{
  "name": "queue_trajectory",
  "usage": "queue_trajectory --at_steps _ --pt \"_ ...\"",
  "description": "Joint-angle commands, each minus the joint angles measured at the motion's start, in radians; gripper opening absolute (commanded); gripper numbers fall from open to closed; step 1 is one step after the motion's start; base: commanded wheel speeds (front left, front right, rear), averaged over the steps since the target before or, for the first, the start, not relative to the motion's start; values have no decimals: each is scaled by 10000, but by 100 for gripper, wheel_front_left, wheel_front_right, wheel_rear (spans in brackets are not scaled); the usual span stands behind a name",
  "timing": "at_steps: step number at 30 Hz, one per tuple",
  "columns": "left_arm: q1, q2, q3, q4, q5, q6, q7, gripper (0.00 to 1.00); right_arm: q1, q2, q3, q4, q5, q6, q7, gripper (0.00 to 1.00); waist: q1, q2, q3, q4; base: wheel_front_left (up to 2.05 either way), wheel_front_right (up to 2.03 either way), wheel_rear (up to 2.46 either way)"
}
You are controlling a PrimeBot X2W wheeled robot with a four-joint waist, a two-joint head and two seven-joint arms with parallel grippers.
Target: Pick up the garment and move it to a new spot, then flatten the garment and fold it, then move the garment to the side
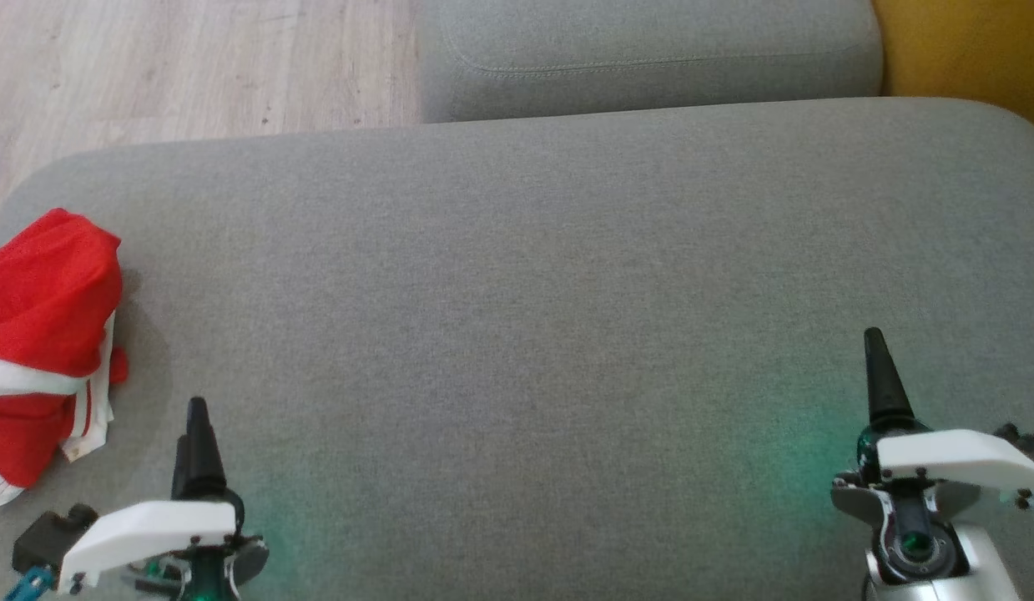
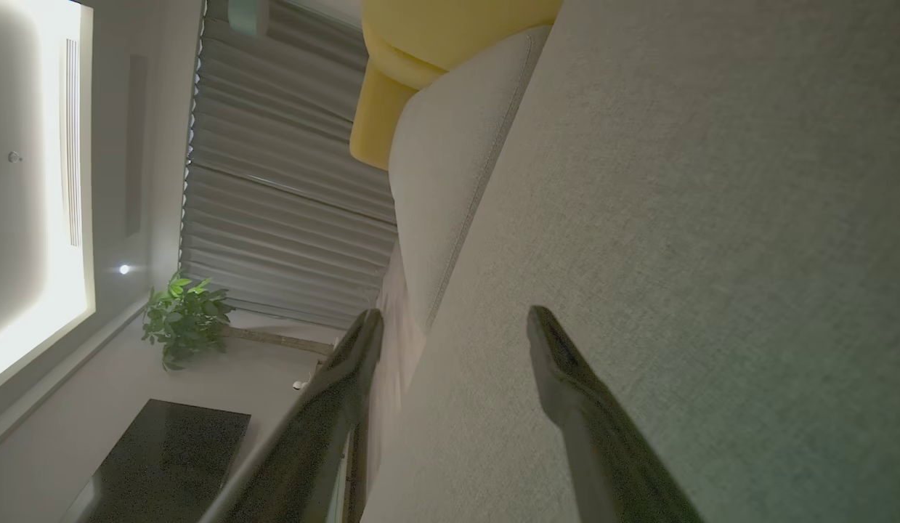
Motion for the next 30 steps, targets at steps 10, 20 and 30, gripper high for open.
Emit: queue_trajectory --at_steps 10,20,30 --pt "-754 325 16 -129 1531 -27 -403 100 -976 -148 301 -55 -1531 -3 -394 100 -1 0 98 -19 0 0 0" --pt "-986 452 -211 0 2914 -33 -698 100 -1308 -120 503 192 -2773 -3 -688 100 -1 0 150 -26 0 0 0" --pt "-986 459 -307 91 4286 22 -995 100 -1449 -76 724 452 -4101 -4 -983 100 -1 0 245 -73 0 0 0"
